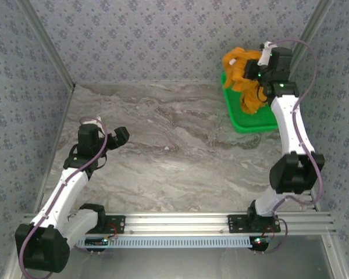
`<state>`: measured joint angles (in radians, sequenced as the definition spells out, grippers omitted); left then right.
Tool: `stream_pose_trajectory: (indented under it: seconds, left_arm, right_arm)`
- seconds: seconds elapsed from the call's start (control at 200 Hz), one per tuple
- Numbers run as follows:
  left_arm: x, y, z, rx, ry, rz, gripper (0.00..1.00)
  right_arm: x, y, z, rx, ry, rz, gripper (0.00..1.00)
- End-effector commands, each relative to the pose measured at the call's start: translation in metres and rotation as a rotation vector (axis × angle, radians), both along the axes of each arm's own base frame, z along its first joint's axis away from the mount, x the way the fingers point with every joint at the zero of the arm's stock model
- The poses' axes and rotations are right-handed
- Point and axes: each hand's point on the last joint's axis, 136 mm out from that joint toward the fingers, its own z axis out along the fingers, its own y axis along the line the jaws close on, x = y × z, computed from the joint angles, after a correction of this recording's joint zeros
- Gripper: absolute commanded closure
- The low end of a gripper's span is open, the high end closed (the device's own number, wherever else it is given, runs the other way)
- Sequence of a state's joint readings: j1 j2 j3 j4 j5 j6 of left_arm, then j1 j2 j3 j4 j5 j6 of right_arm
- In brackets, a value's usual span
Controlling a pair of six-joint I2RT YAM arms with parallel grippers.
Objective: Fold the inside-out t-shirt
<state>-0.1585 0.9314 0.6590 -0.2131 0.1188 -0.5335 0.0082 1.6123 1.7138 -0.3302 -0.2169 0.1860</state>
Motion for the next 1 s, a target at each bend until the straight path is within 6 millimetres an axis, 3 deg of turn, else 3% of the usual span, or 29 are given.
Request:
stream_pose_trajectory:
  seconds: [0.0, 0.07, 0.17, 0.285, 0.48, 0.56, 0.67, 0.81, 0.9, 0.994]
  left_arm:
    - [0.003, -0.008, 0.018, -0.035, -0.048, -0.029, 0.00]
    - [0.002, -0.008, 0.020, -0.029, -0.051, -0.032, 0.00]
    - [0.002, -0.006, 0.022, -0.025, -0.068, -0.020, 0.00]
    - [0.003, -0.007, 0.023, -0.040, -0.072, -0.014, 0.00]
    - [0.008, -0.007, 0.022, -0.040, -0.064, -0.014, 0.00]
    - [0.008, -0.008, 0.024, -0.043, -0.068, -0.016, 0.00]
    - [0.008, -0.001, 0.027, -0.014, -0.073, 0.011, 0.00]
    - [0.007, 0.000, 0.033, -0.016, -0.073, 0.012, 0.00]
    - [0.008, -0.002, 0.034, -0.024, -0.086, 0.004, 0.00]
    - [0.010, 0.001, 0.035, -0.018, -0.089, 0.019, 0.00]
  right_arm:
    - [-0.042, 0.036, 0.066, -0.066, -0.178, 0.099, 1.00]
    - [-0.067, 0.062, 0.090, -0.056, -0.222, 0.175, 1.00]
    - [-0.101, 0.099, 0.109, -0.086, -0.275, 0.274, 1.00]
    - [-0.126, 0.130, 0.115, -0.132, -0.317, 0.340, 1.00]
    - [-0.147, 0.177, 0.108, -0.148, -0.293, 0.481, 1.00]
    - [-0.164, 0.197, 0.120, -0.138, -0.296, 0.558, 1.00]
    - [-0.205, 0.225, 0.147, -0.053, -0.330, 0.738, 1.00]
    - [-0.260, 0.237, 0.184, -0.063, -0.454, 0.871, 1.00]
    - [-0.281, 0.231, 0.205, -0.023, -0.520, 0.902, 1.00]
    - [-0.289, 0.234, 0.208, 0.034, -0.536, 0.938, 1.00]
